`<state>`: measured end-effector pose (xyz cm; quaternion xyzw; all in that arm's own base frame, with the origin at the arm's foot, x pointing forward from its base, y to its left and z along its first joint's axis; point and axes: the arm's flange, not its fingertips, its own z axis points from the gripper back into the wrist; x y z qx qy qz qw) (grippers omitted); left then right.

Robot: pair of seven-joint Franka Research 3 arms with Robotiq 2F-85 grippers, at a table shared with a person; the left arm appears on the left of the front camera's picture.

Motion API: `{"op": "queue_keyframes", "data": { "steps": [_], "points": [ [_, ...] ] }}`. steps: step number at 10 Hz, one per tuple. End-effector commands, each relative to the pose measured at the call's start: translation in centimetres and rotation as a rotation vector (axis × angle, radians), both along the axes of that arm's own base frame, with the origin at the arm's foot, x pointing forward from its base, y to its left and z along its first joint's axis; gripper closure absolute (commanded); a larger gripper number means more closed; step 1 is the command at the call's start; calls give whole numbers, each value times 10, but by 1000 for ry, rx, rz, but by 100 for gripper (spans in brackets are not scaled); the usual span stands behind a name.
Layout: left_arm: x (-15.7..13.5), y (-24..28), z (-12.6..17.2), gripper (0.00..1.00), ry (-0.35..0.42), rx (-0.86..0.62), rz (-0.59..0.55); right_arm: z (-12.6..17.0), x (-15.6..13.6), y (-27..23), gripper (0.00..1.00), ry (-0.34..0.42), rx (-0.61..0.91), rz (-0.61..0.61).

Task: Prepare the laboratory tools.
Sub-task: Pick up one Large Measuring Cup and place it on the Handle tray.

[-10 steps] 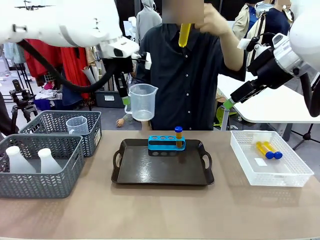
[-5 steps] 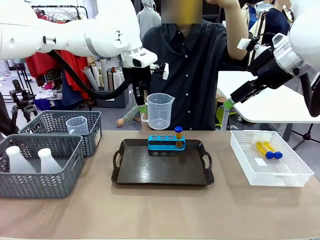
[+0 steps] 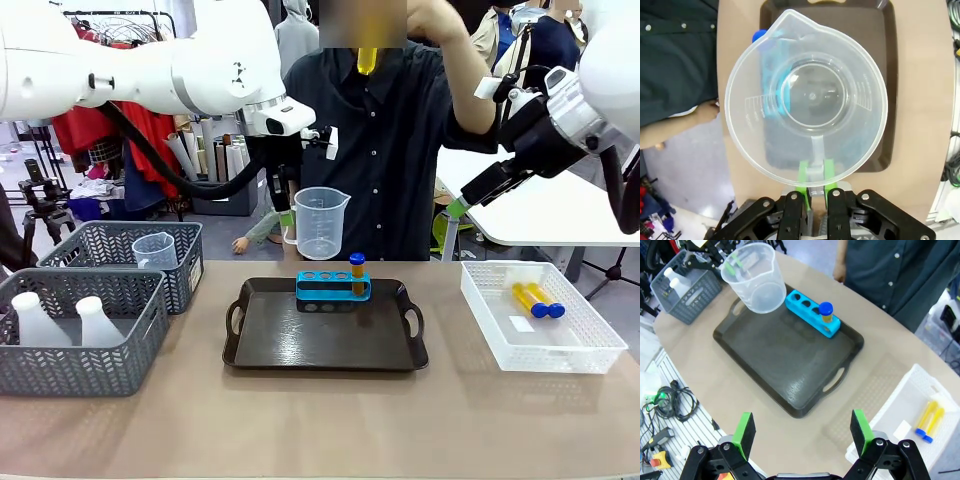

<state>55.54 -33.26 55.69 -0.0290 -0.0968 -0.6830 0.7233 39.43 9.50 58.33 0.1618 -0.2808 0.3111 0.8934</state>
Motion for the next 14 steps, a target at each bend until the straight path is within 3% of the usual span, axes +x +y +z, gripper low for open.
{"op": "queue_keyframes", "data": {
  "steps": [1,8,14],
  "points": [
    [2,-8,-16,100,43,7,-56,0,0,0,0,2,9,3],
    [21,-81,-114,100,266,6,-238,0,0,0,0,2,9,3],
    [21,-79,-115,100,265,7,-245,0,0,0,0,2,9,3]
  ]
}}
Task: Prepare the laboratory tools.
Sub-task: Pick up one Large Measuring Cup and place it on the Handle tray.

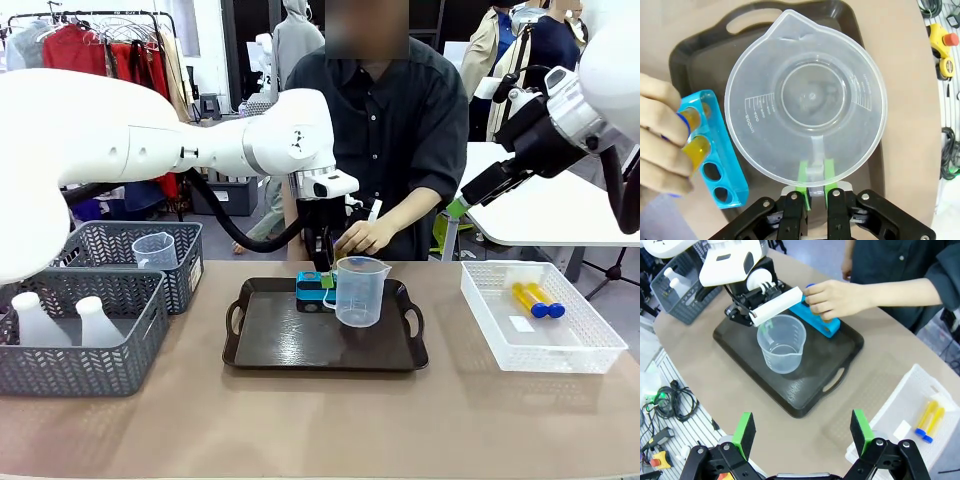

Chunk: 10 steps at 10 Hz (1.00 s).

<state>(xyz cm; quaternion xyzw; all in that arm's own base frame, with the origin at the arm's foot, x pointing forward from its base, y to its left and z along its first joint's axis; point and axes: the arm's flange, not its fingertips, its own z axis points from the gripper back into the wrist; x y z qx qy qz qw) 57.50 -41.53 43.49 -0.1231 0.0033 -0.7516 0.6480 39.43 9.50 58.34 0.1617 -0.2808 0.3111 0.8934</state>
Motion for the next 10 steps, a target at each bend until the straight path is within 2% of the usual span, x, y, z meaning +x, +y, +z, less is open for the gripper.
{"op": "queue_keyframes", "data": {
  "steps": [1,9,10],
  "points": [
    [2,6,9,100,5,-6,-13,0,0,0,0,2,9,3],
    [-4,15,23,100,-48,-20,23,0,0,0,0,2,9,3],
    [3,10,20,100,-31,-11,17,0,0,0,0,2,9,3]
  ]
}}
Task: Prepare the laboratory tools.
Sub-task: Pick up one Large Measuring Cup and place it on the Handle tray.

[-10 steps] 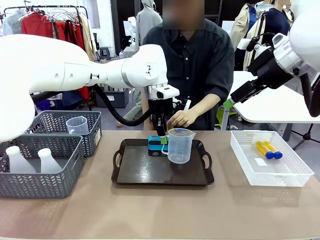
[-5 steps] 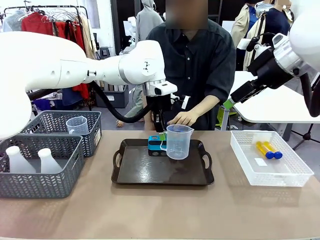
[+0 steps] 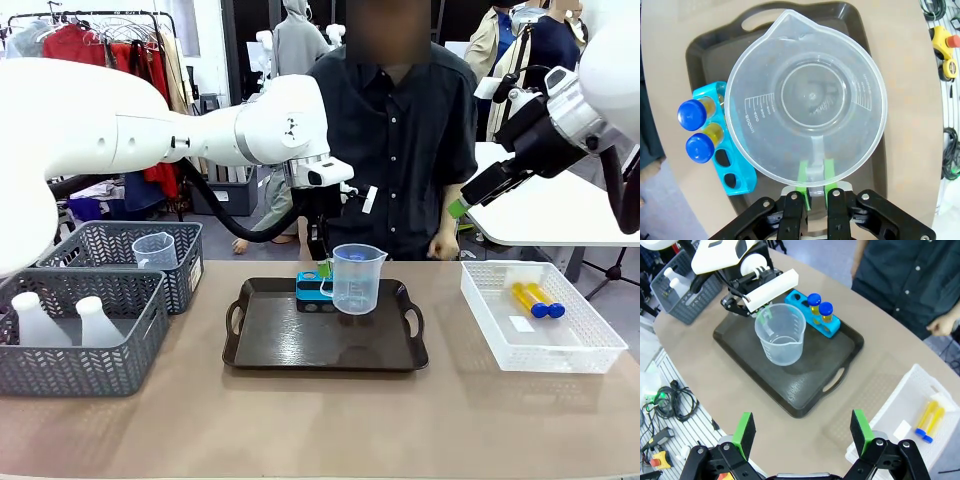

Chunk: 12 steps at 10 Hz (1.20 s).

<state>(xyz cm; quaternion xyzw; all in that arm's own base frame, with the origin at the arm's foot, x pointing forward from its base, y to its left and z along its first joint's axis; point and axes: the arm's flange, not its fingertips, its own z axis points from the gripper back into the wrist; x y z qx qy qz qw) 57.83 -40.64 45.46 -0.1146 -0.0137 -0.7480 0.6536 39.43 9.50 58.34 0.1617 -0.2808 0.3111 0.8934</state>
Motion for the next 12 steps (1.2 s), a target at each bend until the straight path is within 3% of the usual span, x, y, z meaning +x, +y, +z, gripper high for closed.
{"op": "queue_keyframes", "data": {
  "steps": [1,4,6,9,12],
  "points": [
    [0,1,0,100,3,2,0,0,0,0,0,2,9,3],
    [0,-1,-3,100,5,1,-1,0,0,0,0,2,9,3],
    [-5,-8,-2,100,-55,28,-10,0,0,0,0,2,9,3],
    [0,-31,-22,100,-137,28,-51,0,0,0,0,2,9,3],
    [7,-42,-44,100,-130,46,-105,0,0,0,0,2,9,3]
  ]
}}
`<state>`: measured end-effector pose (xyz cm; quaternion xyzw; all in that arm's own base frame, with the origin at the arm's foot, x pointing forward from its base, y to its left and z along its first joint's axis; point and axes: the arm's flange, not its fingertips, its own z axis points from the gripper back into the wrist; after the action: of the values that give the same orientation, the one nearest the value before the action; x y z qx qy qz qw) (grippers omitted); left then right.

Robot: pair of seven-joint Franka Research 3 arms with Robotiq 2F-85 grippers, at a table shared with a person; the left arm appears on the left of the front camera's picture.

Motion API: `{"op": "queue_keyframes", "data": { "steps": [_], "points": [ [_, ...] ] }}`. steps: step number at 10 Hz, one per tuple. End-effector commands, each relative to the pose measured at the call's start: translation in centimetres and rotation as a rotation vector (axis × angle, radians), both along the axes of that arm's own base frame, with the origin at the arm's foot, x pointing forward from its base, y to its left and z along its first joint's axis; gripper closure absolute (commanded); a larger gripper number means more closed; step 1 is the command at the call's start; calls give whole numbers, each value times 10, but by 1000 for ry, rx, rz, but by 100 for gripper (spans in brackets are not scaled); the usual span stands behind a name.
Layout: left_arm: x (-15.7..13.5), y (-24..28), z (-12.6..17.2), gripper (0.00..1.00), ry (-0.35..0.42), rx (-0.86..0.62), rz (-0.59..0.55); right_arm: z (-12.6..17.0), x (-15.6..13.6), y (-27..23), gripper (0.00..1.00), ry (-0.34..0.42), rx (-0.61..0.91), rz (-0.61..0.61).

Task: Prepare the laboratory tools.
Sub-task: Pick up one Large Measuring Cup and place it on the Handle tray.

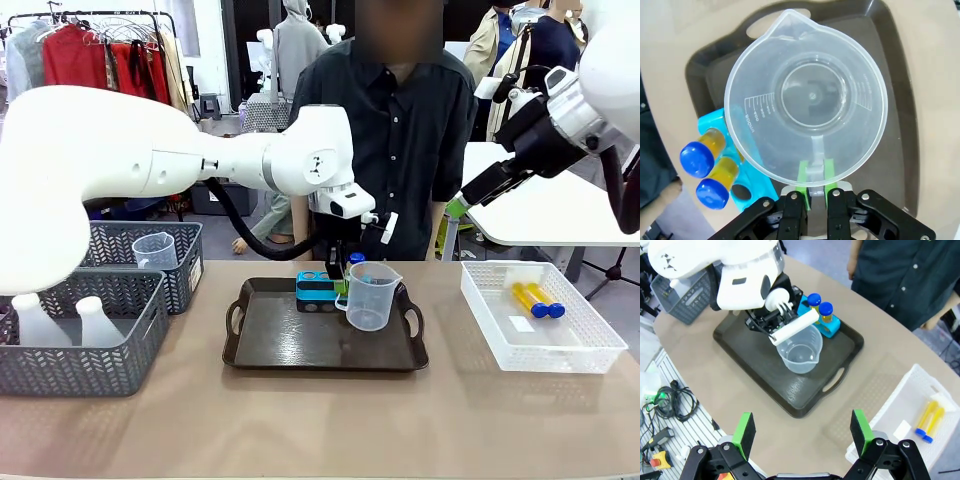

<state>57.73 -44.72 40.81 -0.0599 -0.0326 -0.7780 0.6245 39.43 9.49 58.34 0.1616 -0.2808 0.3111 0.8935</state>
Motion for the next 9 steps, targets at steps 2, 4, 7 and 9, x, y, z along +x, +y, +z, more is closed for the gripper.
{"op": "queue_keyframes", "data": {
  "steps": [2,4,7,9],
  "points": [
    [8,-3,-9,100,-17,10,-65,0,0,0,0,2,9,3],
    [8,-6,-17,100,-6,9,-98,0,0,0,0,2,9,3],
    [6,-7,-18,56,13,-1,-122,0,0,0,0,2,9,3],
    [3,-4,-14,17,12,-7,-119,0,0,0,0,2,9,3]
  ]
}}
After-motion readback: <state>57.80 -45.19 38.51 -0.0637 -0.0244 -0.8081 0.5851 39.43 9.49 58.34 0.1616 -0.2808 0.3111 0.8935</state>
